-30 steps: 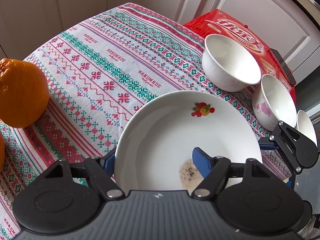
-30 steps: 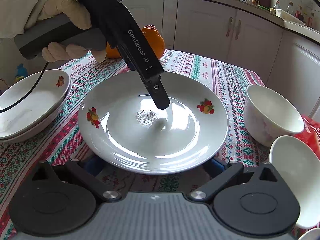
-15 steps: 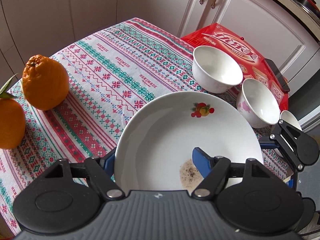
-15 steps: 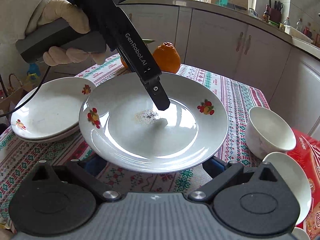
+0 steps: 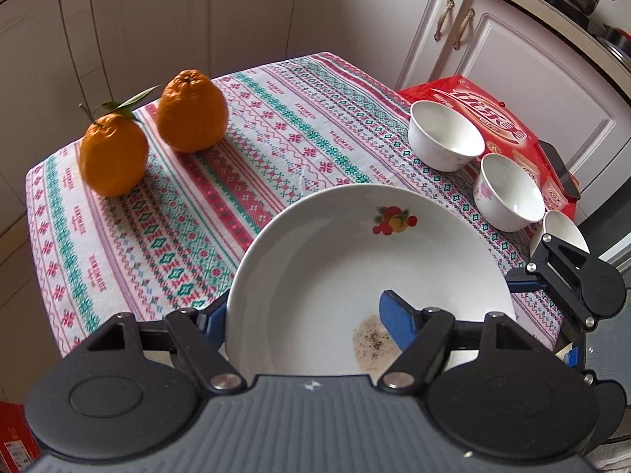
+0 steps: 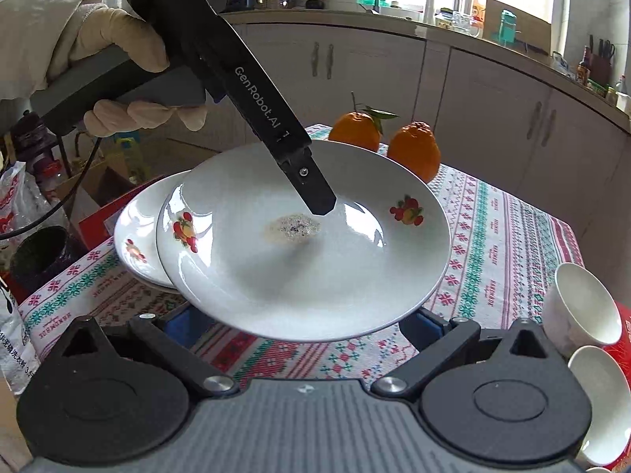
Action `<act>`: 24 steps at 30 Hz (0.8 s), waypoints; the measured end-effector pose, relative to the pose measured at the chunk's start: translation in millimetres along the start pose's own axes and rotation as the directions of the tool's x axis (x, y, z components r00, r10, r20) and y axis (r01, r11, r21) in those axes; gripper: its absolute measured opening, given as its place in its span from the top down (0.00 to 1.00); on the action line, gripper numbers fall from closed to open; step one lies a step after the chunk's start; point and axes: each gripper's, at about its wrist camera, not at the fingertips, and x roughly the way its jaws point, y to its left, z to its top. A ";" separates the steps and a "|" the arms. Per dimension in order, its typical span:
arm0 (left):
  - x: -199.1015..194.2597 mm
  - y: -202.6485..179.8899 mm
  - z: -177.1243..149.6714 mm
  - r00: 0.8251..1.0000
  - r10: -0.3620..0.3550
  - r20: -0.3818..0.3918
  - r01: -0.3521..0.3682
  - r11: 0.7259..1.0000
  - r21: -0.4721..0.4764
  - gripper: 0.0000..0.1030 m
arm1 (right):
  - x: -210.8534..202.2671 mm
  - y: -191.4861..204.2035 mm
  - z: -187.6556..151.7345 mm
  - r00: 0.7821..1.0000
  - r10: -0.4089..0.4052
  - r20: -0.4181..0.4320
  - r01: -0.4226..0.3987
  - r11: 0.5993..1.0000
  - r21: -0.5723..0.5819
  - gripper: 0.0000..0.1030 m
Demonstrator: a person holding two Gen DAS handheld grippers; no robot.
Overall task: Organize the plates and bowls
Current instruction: 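Lower the plate onto the plate stack and open the left gripper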
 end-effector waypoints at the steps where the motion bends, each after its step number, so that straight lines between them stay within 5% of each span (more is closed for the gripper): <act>1: -3.4 2.7 -5.4 1.000 0.003 0.004 -0.003 1.000 -0.014 0.26 | 0.9 3.6 0.6 1.000 0.012 -0.002 -0.012 1.000 -0.005 0.00; 24: -11.4 47.1 -70.4 0.999 0.037 0.029 -0.031 0.983 -0.179 0.26 | 23.6 48.1 13.2 0.995 0.086 -0.057 -0.091 0.991 -0.096 0.00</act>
